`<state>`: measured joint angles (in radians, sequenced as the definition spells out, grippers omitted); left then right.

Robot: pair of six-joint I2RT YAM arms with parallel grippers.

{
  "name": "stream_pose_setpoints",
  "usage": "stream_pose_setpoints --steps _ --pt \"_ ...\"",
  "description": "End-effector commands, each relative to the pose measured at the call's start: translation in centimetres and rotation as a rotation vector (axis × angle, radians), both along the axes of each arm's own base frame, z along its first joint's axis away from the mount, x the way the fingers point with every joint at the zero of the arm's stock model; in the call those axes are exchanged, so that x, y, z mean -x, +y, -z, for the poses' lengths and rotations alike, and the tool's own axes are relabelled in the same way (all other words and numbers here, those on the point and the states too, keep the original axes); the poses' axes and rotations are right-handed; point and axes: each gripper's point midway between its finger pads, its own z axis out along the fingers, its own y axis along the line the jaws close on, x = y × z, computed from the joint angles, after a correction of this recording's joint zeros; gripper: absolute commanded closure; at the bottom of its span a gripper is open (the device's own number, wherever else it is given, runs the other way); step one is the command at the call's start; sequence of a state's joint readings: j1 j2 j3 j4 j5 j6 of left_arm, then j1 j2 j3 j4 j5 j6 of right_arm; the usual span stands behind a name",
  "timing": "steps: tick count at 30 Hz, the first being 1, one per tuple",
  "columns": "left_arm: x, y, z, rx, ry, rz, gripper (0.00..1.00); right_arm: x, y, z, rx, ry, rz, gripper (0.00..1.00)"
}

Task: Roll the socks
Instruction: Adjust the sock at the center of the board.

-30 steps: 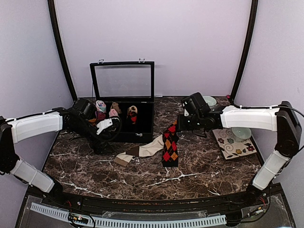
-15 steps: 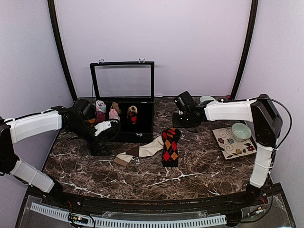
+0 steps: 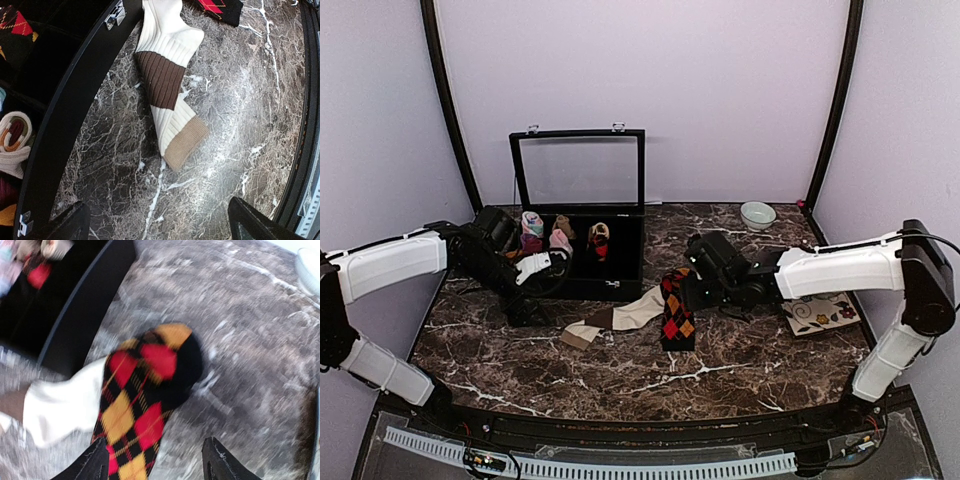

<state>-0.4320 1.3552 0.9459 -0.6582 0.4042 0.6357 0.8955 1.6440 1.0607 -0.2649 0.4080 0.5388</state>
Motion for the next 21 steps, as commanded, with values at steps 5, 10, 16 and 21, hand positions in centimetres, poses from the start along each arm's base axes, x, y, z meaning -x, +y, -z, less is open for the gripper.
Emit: stream_pose_setpoints --steps 5,10,16,21 --pt "0.4 1.2 -1.1 0.000 -0.003 -0.021 0.01 6.4 3.9 3.2 -0.041 0.036 -0.158 0.45" --pt "0.6 1.3 -1.2 -0.007 -0.002 -0.022 0.01 7.0 5.8 5.6 -0.013 0.080 -0.212 0.58" --pt "0.5 1.5 -1.2 -0.021 -0.009 -0.022 0.01 8.1 5.7 8.6 -0.022 0.153 -0.212 0.61" --pt "0.7 1.6 -0.7 -0.034 0.032 -0.038 0.01 9.4 5.2 10.1 -0.050 0.208 -0.207 0.63"
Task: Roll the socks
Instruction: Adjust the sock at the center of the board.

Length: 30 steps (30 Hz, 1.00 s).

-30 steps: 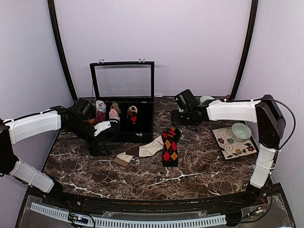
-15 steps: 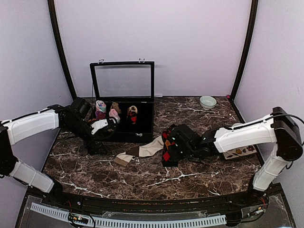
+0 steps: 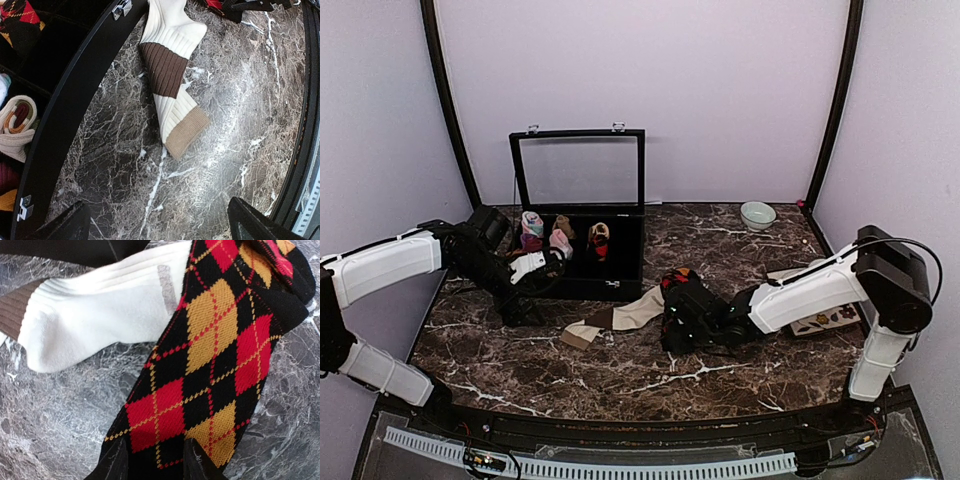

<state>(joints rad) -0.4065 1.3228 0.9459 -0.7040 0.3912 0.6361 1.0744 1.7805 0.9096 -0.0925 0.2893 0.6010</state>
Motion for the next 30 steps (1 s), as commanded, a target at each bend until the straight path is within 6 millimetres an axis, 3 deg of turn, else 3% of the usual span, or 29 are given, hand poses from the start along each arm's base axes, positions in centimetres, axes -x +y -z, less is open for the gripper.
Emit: stream_pose_setpoints --steps 1,8,13,18,23,30 --pt "0.5 0.5 -0.2 -0.025 0.037 -0.008 0.01 1.6 0.8 1.2 -0.062 0.064 -0.007 0.64" --pt "1.0 1.5 0.0 -0.068 0.033 -0.011 0.02 4.0 5.0 1.4 -0.068 0.103 -0.093 0.66" --pt "1.1 1.4 -0.2 -0.061 0.027 -0.006 0.02 4.1 5.4 0.8 -0.120 0.099 -0.067 0.66" --pt "1.0 1.0 -0.6 -0.040 0.028 0.000 0.02 3.7 4.5 -0.7 -0.114 0.038 -0.078 0.51" --pt "0.8 1.0 -0.5 -0.042 0.030 -0.011 0.02 3.3 3.6 -2.4 -0.083 -0.041 -0.120 0.26" --pt "-0.1 1.2 -1.2 -0.040 -0.022 -0.049 0.01 4.5 3.7 -4.7 -0.172 -0.215 -0.263 0.14"
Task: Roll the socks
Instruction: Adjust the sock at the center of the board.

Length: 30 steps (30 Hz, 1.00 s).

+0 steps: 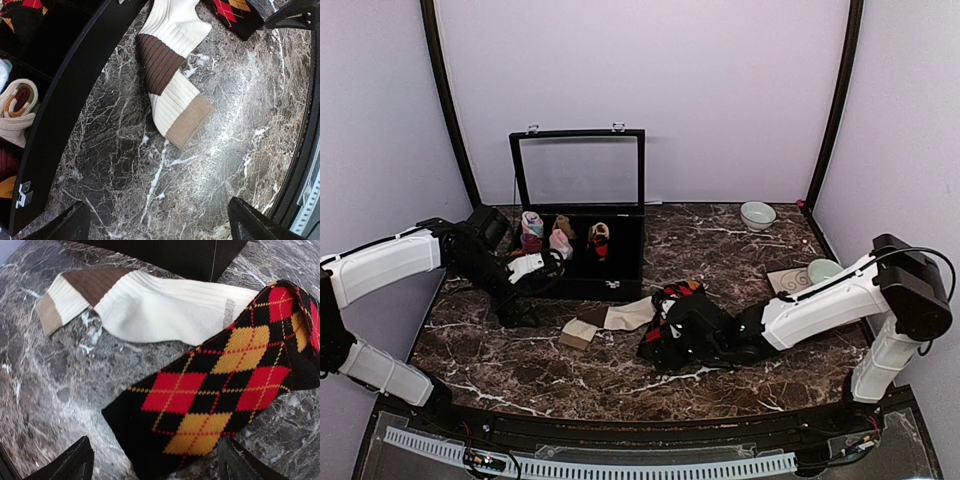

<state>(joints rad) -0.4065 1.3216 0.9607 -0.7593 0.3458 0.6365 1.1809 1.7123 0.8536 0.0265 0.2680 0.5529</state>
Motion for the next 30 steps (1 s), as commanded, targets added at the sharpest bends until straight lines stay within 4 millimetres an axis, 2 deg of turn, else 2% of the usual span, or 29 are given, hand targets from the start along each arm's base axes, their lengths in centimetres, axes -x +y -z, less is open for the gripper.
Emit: stream_pose_setpoints --steps 1,3,7,10,12,15,22,30 --pt "-0.5 0.1 -1.6 0.020 -0.045 -0.034 0.01 0.9 -0.1 -2.6 -0.092 -0.184 -0.101 0.13" --pt "-0.6 0.1 -1.7 0.024 -0.049 -0.040 0.01 0.7 -1.0 -2.1 -0.067 -0.204 -0.087 0.12" --pt "-1.1 0.3 -1.5 0.008 -0.056 -0.065 0.01 1.1 -1.2 -1.7 -0.023 -0.195 -0.121 0.17" --pt "-2.2 0.6 -2.2 0.001 -0.099 -0.109 0.01 1.6 -1.5 -1.0 -0.027 -0.181 -0.121 0.20" --pt "-2.6 0.8 -2.7 -0.001 -0.125 -0.129 0.01 1.7 -1.5 -2.2 -0.076 -0.192 -0.112 0.21" --pt "-2.9 1.1 -2.8 -0.004 -0.159 -0.149 0.01 1.8 -1.6 -2.9 -0.121 -0.202 -0.108 0.20" --pt "-3.2 1.8 -2.0 -0.060 -0.134 -0.165 0.01 2.4 -1.8 -2.7 -0.130 -0.195 -0.120 0.23" --pt "-2.7 1.5 -1.9 -0.042 -0.099 -0.153 0.01 2.8 -0.9 -3.1 -0.117 -0.242 -0.202 0.29"
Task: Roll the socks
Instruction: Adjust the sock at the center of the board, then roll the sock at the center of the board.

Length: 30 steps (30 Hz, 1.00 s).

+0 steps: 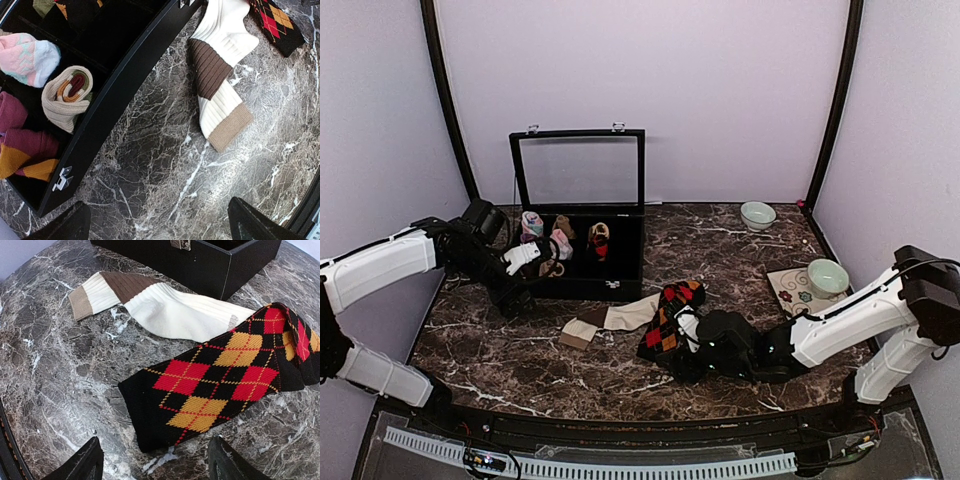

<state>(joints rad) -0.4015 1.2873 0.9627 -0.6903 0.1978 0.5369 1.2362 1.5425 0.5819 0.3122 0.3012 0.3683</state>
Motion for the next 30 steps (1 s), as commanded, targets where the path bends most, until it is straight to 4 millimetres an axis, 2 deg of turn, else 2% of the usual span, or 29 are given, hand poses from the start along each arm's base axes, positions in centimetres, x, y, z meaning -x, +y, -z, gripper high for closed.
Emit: stream_pose_setpoints --steps 1,13,16,23,27,30 --pt "0.1 -0.4 -0.8 0.028 0.023 0.009 0.01 0.2 1.2 -1.7 -0.048 -0.057 -0.053 0.29" --pt "0.1 -4.0 -1.0 0.123 0.123 0.131 0.01 1.6 1.1 -1.8 -0.057 -0.068 -0.154 0.34" --pt "-0.1 -4.8 -0.8 0.128 0.147 0.152 0.01 1.9 1.7 -2.1 -0.069 -0.084 -0.192 0.36" --pt "-0.1 -5.8 -0.3 0.140 0.185 0.179 0.01 2.0 2.8 0.0 0.017 -0.106 -0.270 0.44" --pt "0.4 -5.6 -0.4 0.138 0.186 0.192 0.01 1.0 2.7 1.6 0.100 -0.148 -0.256 0.46" --pt "0.9 -5.4 -0.4 0.131 0.187 0.202 0.01 0.3 2.7 2.0 0.138 -0.183 -0.249 0.47"
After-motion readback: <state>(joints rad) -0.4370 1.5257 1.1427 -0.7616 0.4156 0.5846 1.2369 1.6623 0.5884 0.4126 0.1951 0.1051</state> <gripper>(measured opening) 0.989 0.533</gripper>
